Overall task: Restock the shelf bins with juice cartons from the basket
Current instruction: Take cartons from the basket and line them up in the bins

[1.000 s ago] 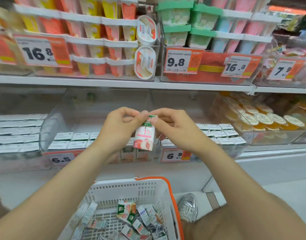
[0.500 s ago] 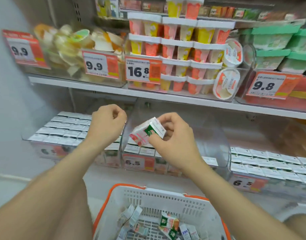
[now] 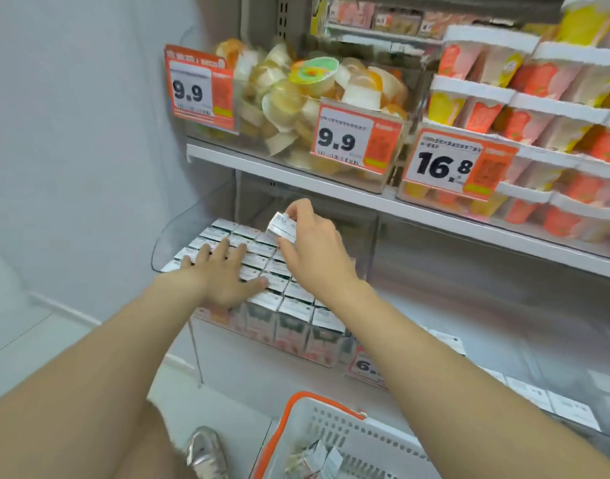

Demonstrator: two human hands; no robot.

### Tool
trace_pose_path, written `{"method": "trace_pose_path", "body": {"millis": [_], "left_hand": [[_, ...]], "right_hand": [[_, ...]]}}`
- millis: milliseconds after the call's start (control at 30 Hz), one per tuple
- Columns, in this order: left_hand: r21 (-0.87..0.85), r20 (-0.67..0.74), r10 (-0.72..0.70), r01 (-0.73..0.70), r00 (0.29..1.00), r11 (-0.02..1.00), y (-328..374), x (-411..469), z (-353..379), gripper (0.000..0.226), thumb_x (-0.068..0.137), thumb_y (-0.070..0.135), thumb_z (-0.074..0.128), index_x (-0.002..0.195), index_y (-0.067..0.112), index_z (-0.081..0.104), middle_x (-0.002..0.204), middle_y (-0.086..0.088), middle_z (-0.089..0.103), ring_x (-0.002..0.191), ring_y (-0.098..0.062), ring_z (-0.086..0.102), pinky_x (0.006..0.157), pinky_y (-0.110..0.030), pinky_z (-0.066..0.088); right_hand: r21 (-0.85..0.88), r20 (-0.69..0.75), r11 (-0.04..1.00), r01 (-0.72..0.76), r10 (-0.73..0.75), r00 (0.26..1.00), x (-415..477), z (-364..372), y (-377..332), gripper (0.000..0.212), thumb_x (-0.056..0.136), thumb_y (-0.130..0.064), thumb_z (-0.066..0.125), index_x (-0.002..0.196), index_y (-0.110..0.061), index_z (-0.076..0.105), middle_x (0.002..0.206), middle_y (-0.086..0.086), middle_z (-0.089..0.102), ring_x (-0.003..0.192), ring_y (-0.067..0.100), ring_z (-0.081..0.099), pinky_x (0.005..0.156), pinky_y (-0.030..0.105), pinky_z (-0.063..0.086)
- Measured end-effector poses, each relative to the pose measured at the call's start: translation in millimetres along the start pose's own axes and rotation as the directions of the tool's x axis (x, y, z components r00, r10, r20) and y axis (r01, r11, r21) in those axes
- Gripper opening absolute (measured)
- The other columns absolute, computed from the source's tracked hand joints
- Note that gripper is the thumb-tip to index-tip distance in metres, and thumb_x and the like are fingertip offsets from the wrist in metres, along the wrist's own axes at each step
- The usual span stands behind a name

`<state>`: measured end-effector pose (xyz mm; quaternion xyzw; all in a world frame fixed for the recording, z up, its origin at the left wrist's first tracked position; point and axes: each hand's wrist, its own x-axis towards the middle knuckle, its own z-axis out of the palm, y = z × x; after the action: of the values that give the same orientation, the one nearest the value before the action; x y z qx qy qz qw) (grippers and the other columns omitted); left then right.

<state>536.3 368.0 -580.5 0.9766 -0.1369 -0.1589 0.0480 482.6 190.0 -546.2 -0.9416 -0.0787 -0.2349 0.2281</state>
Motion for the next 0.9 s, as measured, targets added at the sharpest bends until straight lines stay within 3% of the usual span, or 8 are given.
{"method": "trace_pose_path", "body": {"millis": [200, 367, 467, 567, 633, 700, 800, 900], "left_hand": [[0.016, -0.041, 0.054, -0.053, 0.998, 0.998, -14, -6, 5, 0.103, 0.088, 0.090, 0.024, 0.166, 0.030, -0.008, 0.174, -0.005, -0.018, 0.160, -0.034, -0.014, 0.127, -0.058, -0.004], [0.037, -0.033, 0.051, -0.050, 0.998, 0.998, -21, -8, 7, 0.109, 0.085, 0.092, 0.018, 0.166, 0.025, -0.011, 0.173, -0.008, -0.018, 0.159, -0.034, -0.018, 0.126, -0.061, -0.006], [0.048, -0.029, 0.046, -0.045, 0.999, 0.998, -22, -10, 7, 0.110, 0.085, 0.092, 0.016, 0.165, 0.023, -0.014, 0.173, -0.010, -0.019, 0.159, -0.035, -0.018, 0.126, -0.061, -0.006], [0.035, -0.008, 0.027, -0.027, 1.000, 0.999, -20, -11, 6, 0.109, 0.087, 0.091, 0.018, 0.164, 0.023, -0.018, 0.171, -0.012, -0.023, 0.157, -0.034, -0.023, 0.125, -0.060, -0.010], [0.027, 0.011, 0.018, -0.019, 1.000, 0.999, -20, -10, 6, 0.110, 0.087, 0.092, 0.018, 0.163, 0.024, -0.021, 0.170, -0.012, -0.027, 0.157, -0.034, -0.027, 0.125, -0.060, -0.013], [0.027, 0.028, 0.018, -0.018, 0.999, 0.999, -19, -10, 5, 0.110, 0.086, 0.092, 0.018, 0.163, 0.023, -0.023, 0.170, -0.012, -0.029, 0.156, -0.034, -0.028, 0.124, -0.060, -0.015], [0.038, 0.050, 0.010, -0.012, 0.999, 0.999, -17, -10, 1, 0.111, 0.086, 0.092, 0.018, 0.162, 0.023, -0.024, 0.169, -0.013, -0.029, 0.156, -0.035, -0.028, 0.123, -0.060, -0.015], [0.040, 0.049, -0.003, 0.001, 0.999, 0.999, -10, -11, -3, 0.111, 0.089, 0.089, 0.020, 0.162, 0.019, -0.024, 0.170, -0.016, -0.024, 0.157, -0.036, -0.023, 0.126, -0.061, -0.009]], "right_hand": [[-0.030, 0.102, 0.987, -0.160, 0.162, 0.981, 74, 60, -7, 0.038, 0.103, -0.027, 0.063, 0.133, -0.009, 0.049, 0.115, 0.022, 0.065, 0.104, 0.044, 0.065, 0.077, 0.043, 0.051], [0.024, 0.254, 0.974, -0.224, 0.211, 0.944, 118, 99, -3, 0.044, 0.104, -0.023, 0.061, 0.141, -0.009, 0.042, 0.131, 0.019, 0.060, 0.120, 0.039, 0.058, 0.089, 0.039, 0.048], [-0.001, 0.319, 0.973, -0.231, 0.220, 0.922, 136, 118, -1, 0.040, 0.104, -0.033, 0.061, 0.132, -0.007, 0.049, 0.126, 0.016, 0.061, 0.114, 0.036, 0.060, 0.079, 0.032, 0.041], [-0.011, 0.406, 0.965, -0.262, 0.244, 0.880, 148, 130, 1, 0.032, 0.105, -0.037, 0.058, 0.121, -0.009, 0.058, 0.109, 0.003, 0.059, 0.097, 0.023, 0.058, 0.079, 0.029, 0.042], [-0.050, 0.455, 0.963, -0.266, 0.259, 0.852, 157, 136, 6, 0.023, 0.105, -0.033, 0.054, 0.108, -0.012, 0.063, 0.101, 0.005, 0.061, 0.088, 0.022, 0.056, 0.081, 0.030, 0.045], [-0.074, 0.499, 0.959, -0.272, 0.272, 0.823, 162, 134, 8, 0.026, 0.102, -0.017, 0.048, 0.120, -0.011, 0.066, 0.122, 0.010, 0.066, 0.103, 0.026, 0.059, 0.087, 0.030, 0.045], [-0.106, 0.566, 0.964, -0.246, 0.262, 0.782, 161, 122, 10, 0.046, 0.103, -0.012, 0.041, 0.146, -0.016, 0.057, 0.152, 0.006, 0.054, 0.136, 0.027, 0.051, 0.100, 0.028, 0.039], [-0.153, 0.525, 0.970, -0.189, 0.242, 0.816, 144, 115, 6, 0.052, 0.101, -0.014, 0.042, 0.153, -0.020, 0.049, 0.157, 0.008, 0.050, 0.142, 0.031, 0.048, 0.114, 0.035, 0.040]]}}
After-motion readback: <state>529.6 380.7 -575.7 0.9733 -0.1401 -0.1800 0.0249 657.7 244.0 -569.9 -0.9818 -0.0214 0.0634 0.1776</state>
